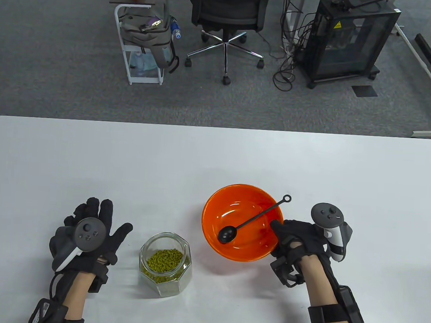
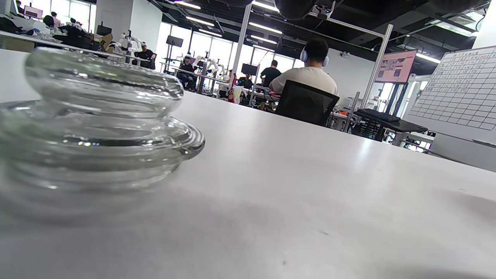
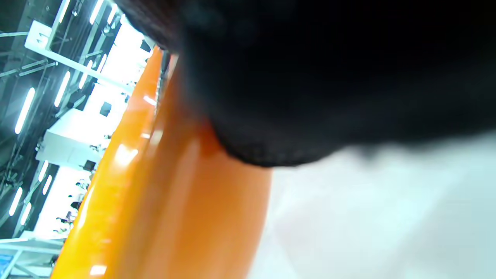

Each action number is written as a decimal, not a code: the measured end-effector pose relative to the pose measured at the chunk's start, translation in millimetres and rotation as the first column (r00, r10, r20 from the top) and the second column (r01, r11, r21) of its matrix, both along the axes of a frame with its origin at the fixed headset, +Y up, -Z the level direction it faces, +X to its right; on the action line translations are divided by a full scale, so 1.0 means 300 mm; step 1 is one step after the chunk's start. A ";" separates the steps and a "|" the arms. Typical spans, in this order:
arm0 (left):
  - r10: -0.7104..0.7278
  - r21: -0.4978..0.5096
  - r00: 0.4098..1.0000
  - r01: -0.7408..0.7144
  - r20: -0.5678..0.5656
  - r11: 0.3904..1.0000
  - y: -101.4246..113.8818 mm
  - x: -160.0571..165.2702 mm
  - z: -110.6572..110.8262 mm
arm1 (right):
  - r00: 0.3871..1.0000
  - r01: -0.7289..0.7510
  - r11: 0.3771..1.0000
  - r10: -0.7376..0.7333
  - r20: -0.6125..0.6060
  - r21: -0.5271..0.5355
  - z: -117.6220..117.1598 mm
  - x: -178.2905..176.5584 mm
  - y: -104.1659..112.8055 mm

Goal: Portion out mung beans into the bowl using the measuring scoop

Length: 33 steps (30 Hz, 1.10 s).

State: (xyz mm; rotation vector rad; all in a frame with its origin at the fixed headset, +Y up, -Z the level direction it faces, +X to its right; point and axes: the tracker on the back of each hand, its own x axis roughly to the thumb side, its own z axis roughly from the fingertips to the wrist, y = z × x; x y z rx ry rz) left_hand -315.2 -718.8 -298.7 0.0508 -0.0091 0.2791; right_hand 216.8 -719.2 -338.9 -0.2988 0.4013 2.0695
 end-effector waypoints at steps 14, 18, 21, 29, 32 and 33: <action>0.008 -0.008 1.000 -0.008 -0.010 1.000 0.002 -0.004 0.004 | 0.994 -0.026 0.999 0.021 -0.108 -0.046 0.029 0.043 -0.065; 0.010 -0.002 1.000 -0.010 -0.005 1.000 0.004 -0.001 0.005 | 0.992 -0.039 0.997 0.030 -0.125 -0.065 0.040 0.051 -0.083; 0.009 -0.002 1.000 -0.009 -0.001 1.000 0.004 0.001 0.005 | 0.989 -0.063 0.995 0.052 -0.137 -0.078 0.043 0.054 -0.094; 0.010 -0.003 1.000 -0.010 0.003 1.000 0.001 0.005 0.004 | 0.989 -0.079 0.993 0.066 -0.136 -0.090 0.040 0.053 -0.107; 0.007 -0.005 1.000 -0.007 0.005 1.000 0.001 0.008 0.004 | 0.989 -0.071 0.991 0.055 -0.139 -0.112 0.041 0.058 -0.114; 0.007 -0.005 1.000 -0.007 0.005 1.000 0.000 0.008 0.004 | 0.989 -0.070 0.991 0.054 -0.138 -0.115 0.040 0.060 -0.117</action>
